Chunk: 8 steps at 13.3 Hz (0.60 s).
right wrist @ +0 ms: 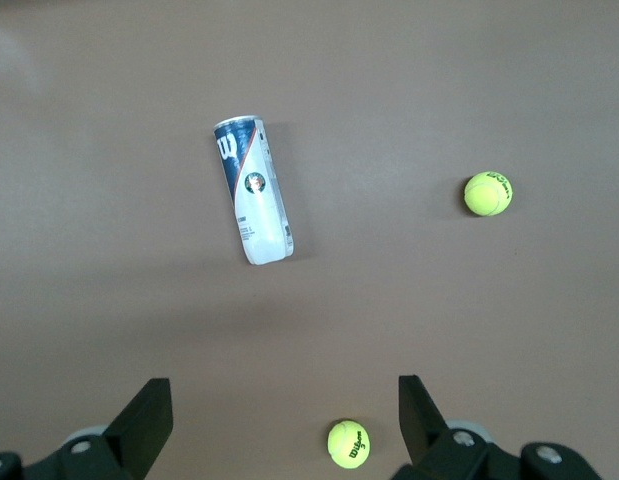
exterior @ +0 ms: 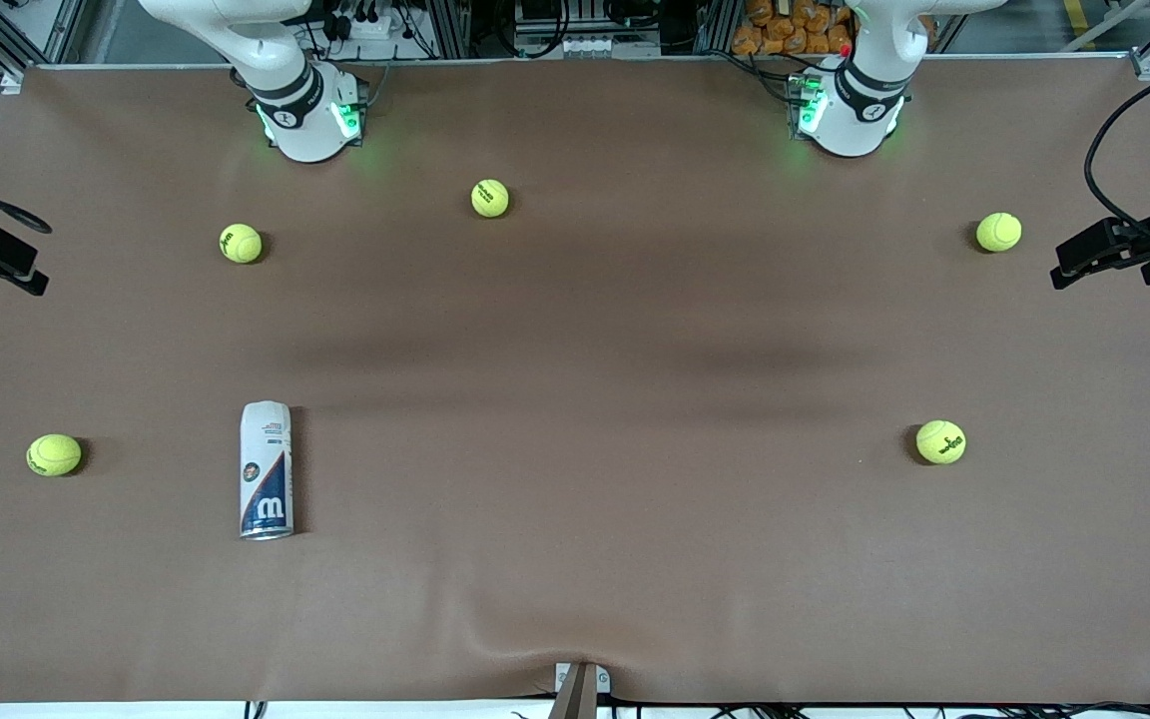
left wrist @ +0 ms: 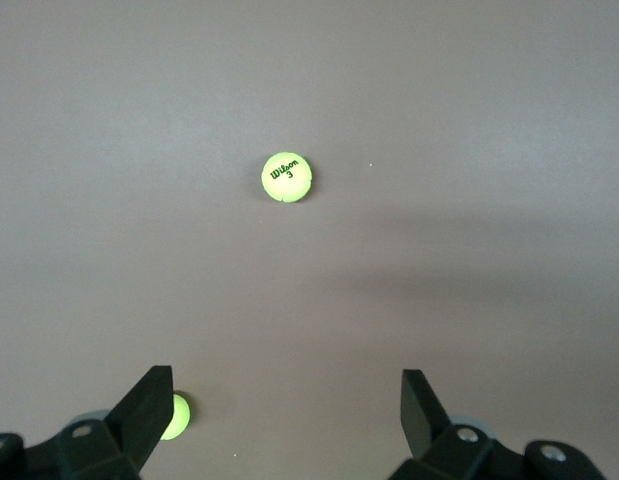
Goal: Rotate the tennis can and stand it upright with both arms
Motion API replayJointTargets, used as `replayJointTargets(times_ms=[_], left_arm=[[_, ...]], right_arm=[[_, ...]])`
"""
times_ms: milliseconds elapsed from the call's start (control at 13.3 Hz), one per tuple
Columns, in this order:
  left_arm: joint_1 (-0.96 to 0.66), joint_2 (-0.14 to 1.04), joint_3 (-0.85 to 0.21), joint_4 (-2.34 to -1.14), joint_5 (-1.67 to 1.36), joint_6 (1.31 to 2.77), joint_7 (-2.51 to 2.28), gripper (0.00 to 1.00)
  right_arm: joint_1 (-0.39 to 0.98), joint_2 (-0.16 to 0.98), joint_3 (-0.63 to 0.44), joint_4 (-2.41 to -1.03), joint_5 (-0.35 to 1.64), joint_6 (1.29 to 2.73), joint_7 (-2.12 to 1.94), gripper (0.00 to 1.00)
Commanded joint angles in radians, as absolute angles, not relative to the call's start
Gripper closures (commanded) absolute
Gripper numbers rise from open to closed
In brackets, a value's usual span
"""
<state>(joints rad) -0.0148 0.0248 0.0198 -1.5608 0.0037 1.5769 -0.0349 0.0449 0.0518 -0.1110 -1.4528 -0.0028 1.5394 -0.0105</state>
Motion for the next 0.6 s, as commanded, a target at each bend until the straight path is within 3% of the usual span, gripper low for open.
replayJointTargets(times_ms=[0, 524], left_arm=[[-0.009, 0.026, 0.015, -1.551, 0.031, 1.565, -0.017, 0.0], [-0.011, 0.028, 0.015, -1.549, 0.028, 1.565, -0.015, 0.0]], right_arm=[[0.061, 0.009, -0.107, -1.502, 0.003, 1.542, -0.02, 0.0], [0.069, 0.018, -0.104, -1.499, 0.005, 1.546, -0.02, 0.0]])
